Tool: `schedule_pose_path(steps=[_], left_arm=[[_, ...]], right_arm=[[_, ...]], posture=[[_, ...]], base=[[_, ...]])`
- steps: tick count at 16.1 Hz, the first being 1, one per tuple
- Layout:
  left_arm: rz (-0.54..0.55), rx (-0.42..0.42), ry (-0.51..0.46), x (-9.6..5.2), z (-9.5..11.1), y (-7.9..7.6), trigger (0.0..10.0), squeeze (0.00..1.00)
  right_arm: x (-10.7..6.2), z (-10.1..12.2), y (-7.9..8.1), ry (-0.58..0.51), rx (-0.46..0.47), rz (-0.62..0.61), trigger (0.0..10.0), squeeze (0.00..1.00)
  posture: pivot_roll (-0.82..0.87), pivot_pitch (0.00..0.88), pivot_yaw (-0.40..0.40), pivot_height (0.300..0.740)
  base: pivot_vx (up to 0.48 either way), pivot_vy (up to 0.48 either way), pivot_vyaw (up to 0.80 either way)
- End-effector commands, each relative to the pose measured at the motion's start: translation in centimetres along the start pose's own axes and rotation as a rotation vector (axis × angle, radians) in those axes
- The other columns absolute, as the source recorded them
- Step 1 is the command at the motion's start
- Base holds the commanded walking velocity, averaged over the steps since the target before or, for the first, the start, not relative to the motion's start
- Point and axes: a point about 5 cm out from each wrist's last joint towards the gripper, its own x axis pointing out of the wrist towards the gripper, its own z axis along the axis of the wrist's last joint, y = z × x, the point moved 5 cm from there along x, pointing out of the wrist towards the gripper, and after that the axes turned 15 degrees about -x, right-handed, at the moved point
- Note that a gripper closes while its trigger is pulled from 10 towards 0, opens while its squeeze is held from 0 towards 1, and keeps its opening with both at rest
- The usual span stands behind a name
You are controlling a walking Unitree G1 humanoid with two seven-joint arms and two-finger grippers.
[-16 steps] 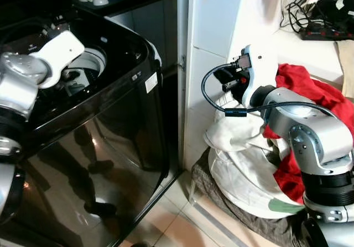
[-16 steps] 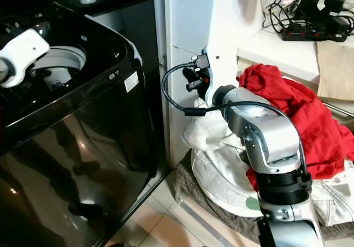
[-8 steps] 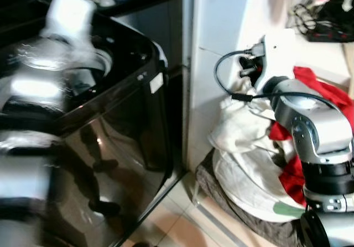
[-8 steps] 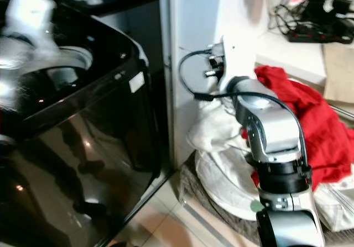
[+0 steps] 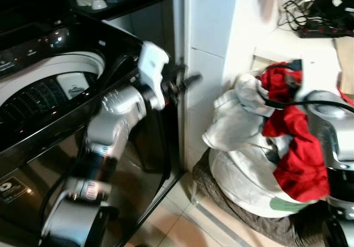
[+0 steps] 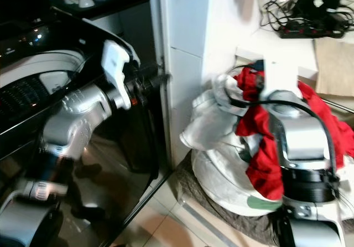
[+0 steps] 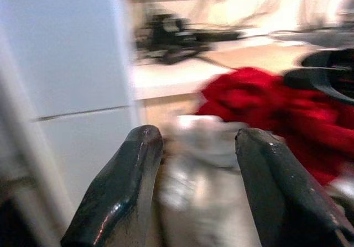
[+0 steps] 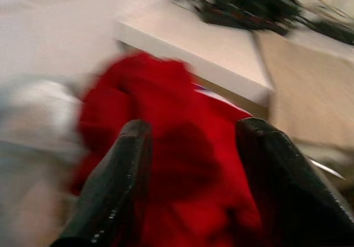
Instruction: Clothes washing
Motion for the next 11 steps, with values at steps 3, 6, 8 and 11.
schedule_pose_path(steps=[3, 6, 8, 11], left_arm=[[-0.142, 0.016, 0.006, -1.1, 0.6, -2.9, 10.0, 0.00], [-0.178, 0.062, 0.070, -2.6, -0.3, -4.1, 10.0, 0.00], [-0.201, 0.069, 0.080, -3.0, -0.4, -4.9, 10.0, 0.00], [-0.209, 0.070, 0.086, -3.3, -0.6, -5.4, 10.0, 0.00]], right_arm=[[0.0, -1.4, -1.3, 0.081, 0.066, -0.031, 10.0, 1.00], [0.4, -3.6, -2.0, 0.174, 0.101, -0.058, 10.0, 0.00], [1.3, -4.5, -0.8, 0.189, 0.170, 0.002, 10.0, 0.00], [1.9, -5.4, 0.5, 0.216, 0.327, 0.062, 1.8, 0.00]], posture=[[-0.10, 0.000, 0.048, 0.740], [-0.09, 0.000, 0.015, 0.740], [-0.09, 0.000, -0.006, 0.740], [-0.08, 0.000, -0.023, 0.740]], base=[[0.000, 0.000, 0.00], [0.000, 0.000, 0.00], [0.000, 0.000, 0.00], [0.000, 0.000, 0.00]])
